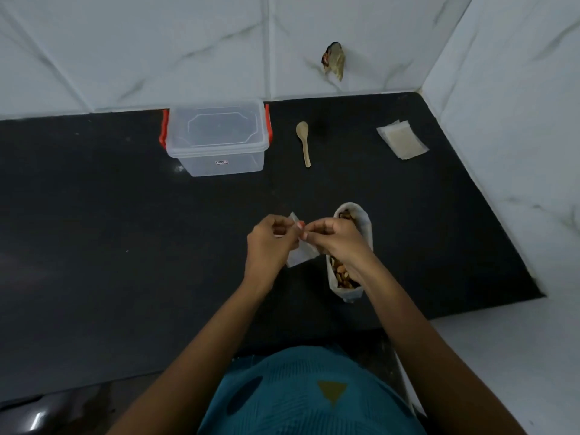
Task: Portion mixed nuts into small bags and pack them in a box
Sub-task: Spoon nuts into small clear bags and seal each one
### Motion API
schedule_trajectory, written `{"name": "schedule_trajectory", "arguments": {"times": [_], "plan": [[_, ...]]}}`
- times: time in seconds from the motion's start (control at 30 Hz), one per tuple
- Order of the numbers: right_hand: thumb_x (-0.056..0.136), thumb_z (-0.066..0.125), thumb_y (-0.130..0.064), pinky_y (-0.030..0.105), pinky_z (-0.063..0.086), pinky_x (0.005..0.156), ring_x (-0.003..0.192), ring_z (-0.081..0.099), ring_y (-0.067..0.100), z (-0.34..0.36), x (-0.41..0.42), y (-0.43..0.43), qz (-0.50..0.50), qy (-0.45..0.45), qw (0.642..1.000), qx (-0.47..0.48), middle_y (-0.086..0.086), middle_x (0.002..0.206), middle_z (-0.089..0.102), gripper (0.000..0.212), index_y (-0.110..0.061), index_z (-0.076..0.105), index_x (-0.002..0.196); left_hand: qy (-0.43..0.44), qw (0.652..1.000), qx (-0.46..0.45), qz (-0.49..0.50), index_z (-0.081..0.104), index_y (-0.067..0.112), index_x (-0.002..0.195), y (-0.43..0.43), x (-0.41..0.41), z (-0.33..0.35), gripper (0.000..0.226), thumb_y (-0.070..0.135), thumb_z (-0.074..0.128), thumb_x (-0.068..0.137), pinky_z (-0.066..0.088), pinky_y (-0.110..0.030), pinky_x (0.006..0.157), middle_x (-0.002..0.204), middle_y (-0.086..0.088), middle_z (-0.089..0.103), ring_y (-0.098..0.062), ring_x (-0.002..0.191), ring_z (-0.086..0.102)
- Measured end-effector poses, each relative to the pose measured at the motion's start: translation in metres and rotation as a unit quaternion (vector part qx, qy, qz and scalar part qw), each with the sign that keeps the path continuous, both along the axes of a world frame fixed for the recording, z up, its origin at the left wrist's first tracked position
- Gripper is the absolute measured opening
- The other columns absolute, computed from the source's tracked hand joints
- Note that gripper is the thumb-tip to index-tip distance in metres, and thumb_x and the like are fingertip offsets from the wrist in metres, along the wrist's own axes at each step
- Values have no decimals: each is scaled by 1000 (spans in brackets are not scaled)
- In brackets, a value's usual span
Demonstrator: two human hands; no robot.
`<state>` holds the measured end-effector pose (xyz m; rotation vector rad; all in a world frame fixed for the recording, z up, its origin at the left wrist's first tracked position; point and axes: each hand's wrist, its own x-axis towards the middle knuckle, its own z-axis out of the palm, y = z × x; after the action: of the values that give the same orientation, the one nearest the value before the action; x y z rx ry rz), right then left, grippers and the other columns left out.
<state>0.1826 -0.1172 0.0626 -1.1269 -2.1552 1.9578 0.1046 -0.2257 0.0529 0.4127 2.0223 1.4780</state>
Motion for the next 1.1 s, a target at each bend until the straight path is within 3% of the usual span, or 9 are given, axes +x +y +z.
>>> {"name": "schedule_trajectory", "arguments": {"times": [0.1, 0.23, 0.37, 0.43, 0.57, 0.73, 0.87, 0.97, 1.1], "plan": [[83, 65, -15, 15, 50, 66, 81, 61, 6, -3, -2, -10, -8, 0, 1000, -23, -4, 84, 65, 5, -18, 64, 86, -67, 997, 28, 13, 63, 12, 92, -7, -3, 1, 5, 13, 60, 87, 56, -21, 73, 92, -7, 68, -12, 84, 67], [84, 64, -15, 33, 53, 86, 97, 63, 21, -8, -4, -18, -39, -6, 994, -98, 6, 94, 67, 5, -15, 65, 88, -108, 993, 48, 20, 64, 11, 90, -16, -5, 2, 9, 6, 58, 88, 55, -16, 68, 88, -3, 68, -9, 81, 68], [85, 61, -10, 26, 54, 79, 91, 62, 17, -8, -4, -22, -78, 3, 979, -190, 7, 96, 65, 14, -8, 65, 98, -110, 993, 45, 16, 65, 12, 92, -24, -8, 0, 15, 2, 55, 88, 56, -19, 71, 93, -3, 68, -9, 83, 68], [86, 61, -11, 26, 54, 79, 93, 63, 15, -10, -4, -26, -85, 3, 986, -146, 5, 97, 66, 12, -11, 66, 96, -107, 993, 36, 22, 64, 14, 91, -25, -9, -1, 16, 1, 56, 87, 56, -24, 76, 95, -4, 66, -12, 87, 67], [85, 60, -8, 22, 53, 78, 87, 63, 11, -11, -6, -38, -60, 28, 997, 30, 1, 91, 66, 8, -13, 66, 89, -82, 996, 16, 31, 61, 19, 87, -21, -4, -5, 15, 3, 61, 85, 56, -28, 77, 93, -5, 64, -15, 86, 65], [84, 62, -6, 9, 47, 69, 74, 58, 0, -10, -7, -38, -39, 26, 981, 186, -7, 79, 62, 8, -12, 66, 86, 34, 998, -57, 17, 63, 12, 91, -22, -9, -4, 13, 3, 64, 82, 50, -8, 60, 88, 2, 63, -3, 75, 60], [81, 61, -2, 9, 47, 64, 69, 57, 1, -7, -5, -28, -67, 19, 966, 249, -9, 73, 59, 16, -16, 58, 74, 113, 989, -97, -6, 57, 16, 96, -25, -20, -2, 21, 4, 65, 80, 46, -13, 60, 99, 4, 56, -5, 81, 57], [82, 61, 0, 8, 47, 65, 71, 57, 2, -6, -7, -22, -57, 8, 958, 280, -6, 78, 60, 13, -13, 59, 80, 179, 978, -103, -34, 58, 16, 96, -20, -22, -2, 22, 8, 66, 78, 45, -16, 65, 105, 1, 54, -12, 87, 58], [83, 57, 3, 19, 50, 74, 80, 59, 8, -3, -11, -18, -24, 34, 939, 342, 1, 90, 60, 12, -8, 61, 87, 208, 974, -60, -65, 61, 13, 101, -13, -22, -1, 23, 2, 63, 80, 46, -14, 74, 108, 0, 56, -8, 92, 55]]}}
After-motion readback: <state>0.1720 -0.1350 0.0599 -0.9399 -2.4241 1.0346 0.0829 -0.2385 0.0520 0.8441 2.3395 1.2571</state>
